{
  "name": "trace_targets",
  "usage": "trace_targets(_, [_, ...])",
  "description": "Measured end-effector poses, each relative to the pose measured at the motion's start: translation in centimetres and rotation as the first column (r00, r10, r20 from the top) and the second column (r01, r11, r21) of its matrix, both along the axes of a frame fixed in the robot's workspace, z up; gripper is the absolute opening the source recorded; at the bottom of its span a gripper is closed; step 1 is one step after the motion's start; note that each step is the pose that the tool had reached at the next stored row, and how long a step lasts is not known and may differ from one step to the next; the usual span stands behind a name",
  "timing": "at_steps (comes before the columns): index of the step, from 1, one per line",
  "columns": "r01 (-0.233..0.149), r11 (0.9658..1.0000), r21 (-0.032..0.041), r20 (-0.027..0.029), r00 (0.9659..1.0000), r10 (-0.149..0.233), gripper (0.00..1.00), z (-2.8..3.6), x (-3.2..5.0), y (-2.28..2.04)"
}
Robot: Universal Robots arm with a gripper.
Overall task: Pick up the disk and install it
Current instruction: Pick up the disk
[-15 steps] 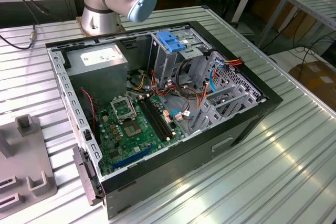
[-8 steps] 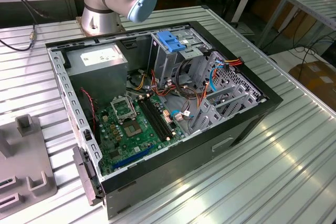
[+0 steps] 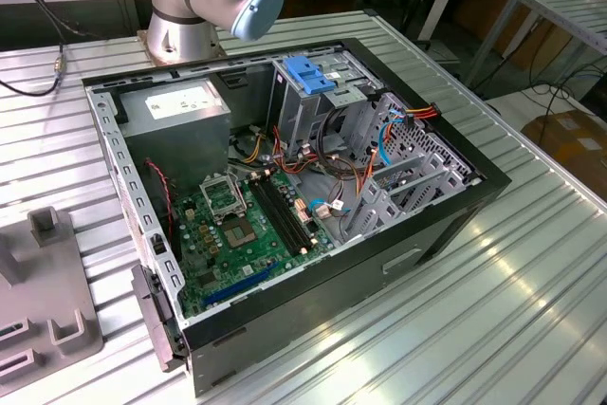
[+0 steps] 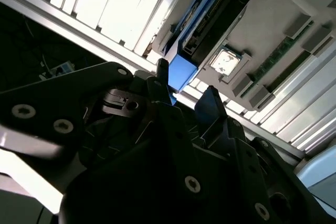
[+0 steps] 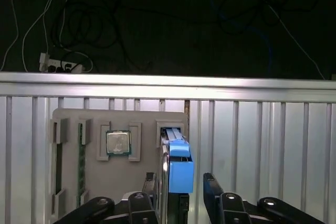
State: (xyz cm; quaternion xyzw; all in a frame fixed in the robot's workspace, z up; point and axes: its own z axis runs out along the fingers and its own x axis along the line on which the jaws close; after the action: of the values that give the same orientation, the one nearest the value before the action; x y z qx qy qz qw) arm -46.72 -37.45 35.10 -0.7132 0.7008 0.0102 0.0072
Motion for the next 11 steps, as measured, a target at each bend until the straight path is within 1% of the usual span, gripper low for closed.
trace_targets(3, [0.0,1.0,-0.0034,-0.0001,1.0,0.0,0.48,-0.6,0.0,-0.04])
trace_targets(8, [0.006,1.0,-0.004,-0.0001,1.0,-0.006,0.49,-0.84,0.0,-0.04])
trace_targets(9, [0.009,0.9999,-0.005,0.0,1.0,-0.009,0.56,-0.95,0.0,-0.04])
trace_targets(11, [0.013,0.9999,-0.0079,-0.0001,0.9999,-0.013,0.56,-1.18,0.0,-0.04])
